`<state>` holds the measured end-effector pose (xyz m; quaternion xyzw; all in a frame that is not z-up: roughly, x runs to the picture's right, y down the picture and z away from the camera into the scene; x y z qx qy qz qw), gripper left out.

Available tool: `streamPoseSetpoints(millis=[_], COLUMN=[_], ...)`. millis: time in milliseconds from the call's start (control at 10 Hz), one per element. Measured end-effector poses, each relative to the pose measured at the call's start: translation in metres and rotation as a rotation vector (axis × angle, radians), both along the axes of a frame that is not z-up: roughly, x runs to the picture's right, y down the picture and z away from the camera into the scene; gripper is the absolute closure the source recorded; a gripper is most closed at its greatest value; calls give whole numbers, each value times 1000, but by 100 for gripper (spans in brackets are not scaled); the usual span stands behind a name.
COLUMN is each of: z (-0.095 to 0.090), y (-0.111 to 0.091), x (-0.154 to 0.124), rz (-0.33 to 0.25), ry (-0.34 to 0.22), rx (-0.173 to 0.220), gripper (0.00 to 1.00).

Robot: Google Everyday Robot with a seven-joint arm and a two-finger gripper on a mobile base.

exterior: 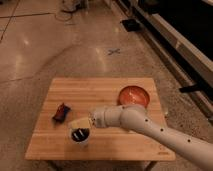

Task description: Place the eraser in the ceramic cup

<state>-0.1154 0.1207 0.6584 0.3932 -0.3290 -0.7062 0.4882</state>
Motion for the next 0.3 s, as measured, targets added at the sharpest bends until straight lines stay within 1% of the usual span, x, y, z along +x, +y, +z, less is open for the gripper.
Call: streamPoseSetpoints(millis=[300], z=[1], y=[-1], x=[-1], rz=[0], ry=[1], rx=[2], gripper=[20])
